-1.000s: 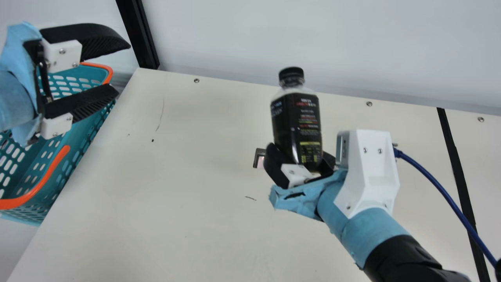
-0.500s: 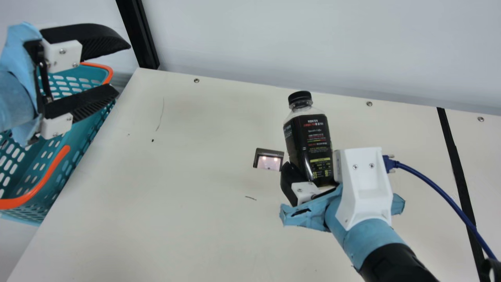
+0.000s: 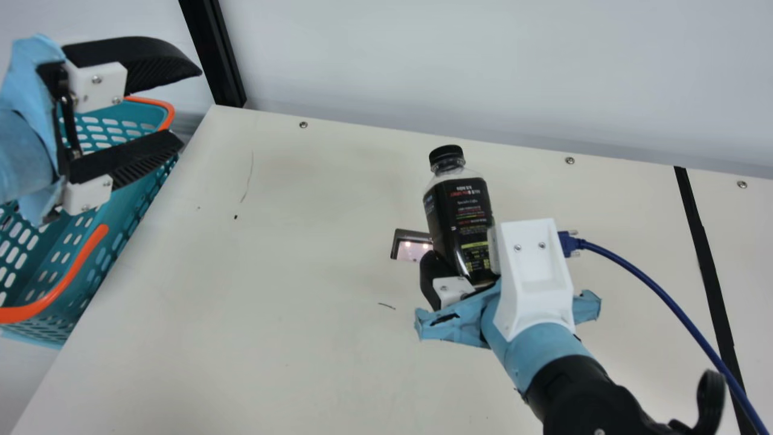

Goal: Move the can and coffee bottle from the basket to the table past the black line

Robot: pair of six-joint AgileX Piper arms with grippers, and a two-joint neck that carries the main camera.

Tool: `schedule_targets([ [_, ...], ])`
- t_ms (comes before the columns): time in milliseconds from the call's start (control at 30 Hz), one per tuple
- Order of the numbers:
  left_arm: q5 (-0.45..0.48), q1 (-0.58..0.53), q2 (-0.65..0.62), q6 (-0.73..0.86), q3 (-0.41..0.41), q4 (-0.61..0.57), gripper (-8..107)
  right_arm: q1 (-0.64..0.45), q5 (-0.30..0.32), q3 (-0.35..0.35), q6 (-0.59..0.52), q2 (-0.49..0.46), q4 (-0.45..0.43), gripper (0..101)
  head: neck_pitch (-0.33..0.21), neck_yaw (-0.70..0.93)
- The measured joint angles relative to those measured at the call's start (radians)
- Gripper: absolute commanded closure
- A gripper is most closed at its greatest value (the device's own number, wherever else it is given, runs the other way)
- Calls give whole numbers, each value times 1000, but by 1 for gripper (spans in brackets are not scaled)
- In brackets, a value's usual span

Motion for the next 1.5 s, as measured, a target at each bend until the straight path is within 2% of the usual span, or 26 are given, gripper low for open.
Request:
schedule_targets([
  [800, 0, 0, 0, 0, 0, 0, 9, 21, -6, -137, -95, 155, 94, 101, 0, 0],
  [1500, 0, 0, 0, 0, 0, 0, 9, 40, -23, -278, -265, 260, 264, 101, 0, 0],
])
